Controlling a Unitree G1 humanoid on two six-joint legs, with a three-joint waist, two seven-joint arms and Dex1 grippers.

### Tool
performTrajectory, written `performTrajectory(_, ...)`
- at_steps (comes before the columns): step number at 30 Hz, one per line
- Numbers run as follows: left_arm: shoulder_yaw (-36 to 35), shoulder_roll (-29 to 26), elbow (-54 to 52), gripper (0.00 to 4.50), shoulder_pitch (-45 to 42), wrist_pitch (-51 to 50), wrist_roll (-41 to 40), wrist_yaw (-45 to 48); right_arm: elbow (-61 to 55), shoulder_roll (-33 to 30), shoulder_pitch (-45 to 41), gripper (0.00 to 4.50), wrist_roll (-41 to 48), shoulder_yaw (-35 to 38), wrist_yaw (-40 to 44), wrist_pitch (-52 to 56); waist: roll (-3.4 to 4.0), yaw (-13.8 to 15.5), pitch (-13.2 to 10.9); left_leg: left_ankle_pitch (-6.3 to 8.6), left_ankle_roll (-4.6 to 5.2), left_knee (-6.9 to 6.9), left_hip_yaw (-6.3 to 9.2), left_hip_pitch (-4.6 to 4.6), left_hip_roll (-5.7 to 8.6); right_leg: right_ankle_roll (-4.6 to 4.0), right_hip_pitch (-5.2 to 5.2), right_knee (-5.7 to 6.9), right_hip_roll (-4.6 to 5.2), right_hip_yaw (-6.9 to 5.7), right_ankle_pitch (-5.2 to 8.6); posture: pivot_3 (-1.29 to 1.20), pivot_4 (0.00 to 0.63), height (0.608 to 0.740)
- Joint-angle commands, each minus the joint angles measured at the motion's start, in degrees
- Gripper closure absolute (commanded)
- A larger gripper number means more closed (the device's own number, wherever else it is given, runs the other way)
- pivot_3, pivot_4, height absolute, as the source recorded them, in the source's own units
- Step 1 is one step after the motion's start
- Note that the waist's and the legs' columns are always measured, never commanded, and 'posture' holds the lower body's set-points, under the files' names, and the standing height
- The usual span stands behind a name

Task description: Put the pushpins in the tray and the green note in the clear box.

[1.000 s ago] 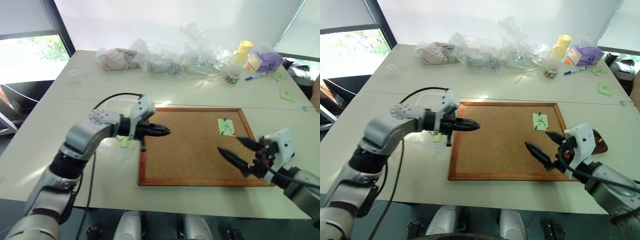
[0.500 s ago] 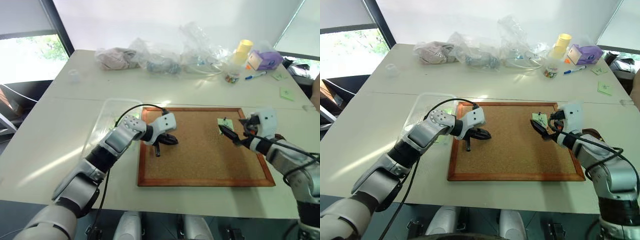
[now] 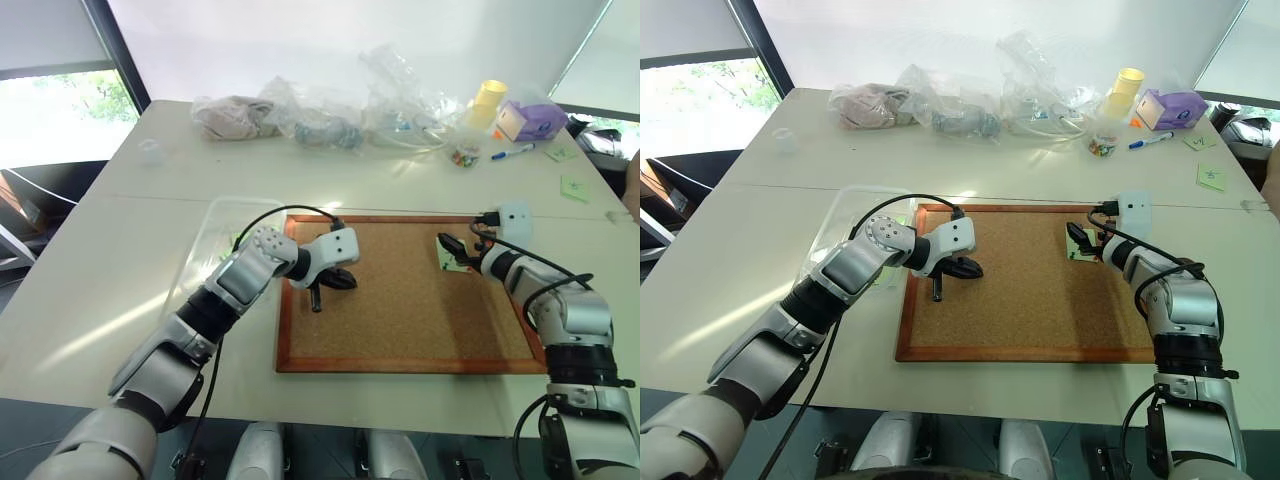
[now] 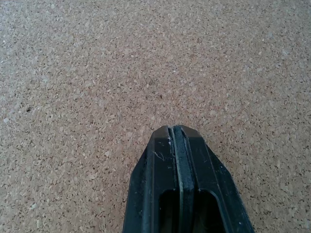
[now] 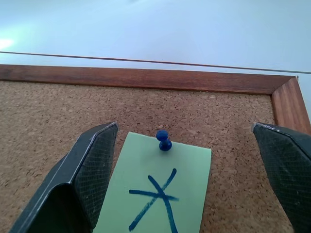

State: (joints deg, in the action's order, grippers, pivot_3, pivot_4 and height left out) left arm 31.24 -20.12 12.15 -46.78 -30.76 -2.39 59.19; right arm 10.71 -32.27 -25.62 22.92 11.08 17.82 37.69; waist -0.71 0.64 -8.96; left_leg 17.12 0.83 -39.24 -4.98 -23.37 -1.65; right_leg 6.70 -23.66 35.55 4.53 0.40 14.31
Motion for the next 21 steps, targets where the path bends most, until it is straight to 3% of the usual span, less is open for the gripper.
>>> performTrajectory(1, 0.7, 0.3, -0.2, 4.45, 1.3, -1.3, 1.6, -0.3, 0.6, 0.7, -1.5, 0.00, -1.1, 0.6, 0.8, -2.1, 0.00, 0.0, 0.0, 0.00, 0.00, 0.00, 0.00, 0.01, 0.00, 0.00, 0.01, 0.00, 0.00, 0.00, 0.00, 0.00, 0.150, 0.738)
performTrajectory(2, 0.6, 0.3, -0.3, 4.45, 1.4, -1.5, 1.6, -0.3, 1.1, 0.9, -1.6, 0.00, -1.2, 0.7, 0.9, -2.3, 0.01, 0.0, 0.0, 0.00, 0.00, 0.00, 0.00, 0.02, 0.00, 0.00, 0.01, 0.00, 0.00, 0.00, 0.00, 0.00, 0.150, 0.738)
performTrajectory(5, 0.4, 0.5, -0.5, 4.50, 1.6, -1.7, 1.9, -0.3, 1.9, 1.5, -2.1, 0.74, -1.9, 0.7, 1.2, -2.7, 0.01, 0.0, 0.0, 0.00, 0.00, 0.00, 0.00, 0.02, 0.00, 0.00, 0.02, 0.02, 0.00, 0.00, 0.00, 0.00, 0.150, 0.738)
performTrajectory(12, 0.3, 0.6, -0.5, 4.50, 1.6, -2.2, 2.1, -0.2, 2.0, 2.4, -2.5, 4.19, -2.7, 0.7, 2.1, -2.9, 0.02, -0.1, 0.0, 0.00, 0.00, 0.00, 0.01, 0.03, 0.00, 0.00, 0.02, 0.02, 0.00, 0.00, 0.00, 0.00, 0.150, 0.738)
performTrajectory(13, 0.2, 0.6, -0.5, 4.50, 1.6, -2.2, 2.2, -0.2, 2.1, 2.5, -2.6, 4.36, -2.9, 0.8, 2.0, -3.0, 0.02, -0.1, 0.0, 0.00, 0.00, 0.00, 0.01, 0.03, 0.00, 0.00, 0.02, 0.03, 0.00, 0.00, 0.00, 0.00, 0.150, 0.738)
performTrajectory(21, 1.8, 0.0, -0.2, 4.50, 1.9, -3.6, 3.3, 0.5, 1.7, 2.6, -2.0, 4.36, -3.9, 1.1, 2.4, -4.7, 0.03, -0.1, 0.0, 0.00, 0.00, -0.01, 0.00, 0.05, 0.00, 0.00, 0.04, 0.03, 0.01, 0.00, 0.00, 0.00, 0.150, 0.738)
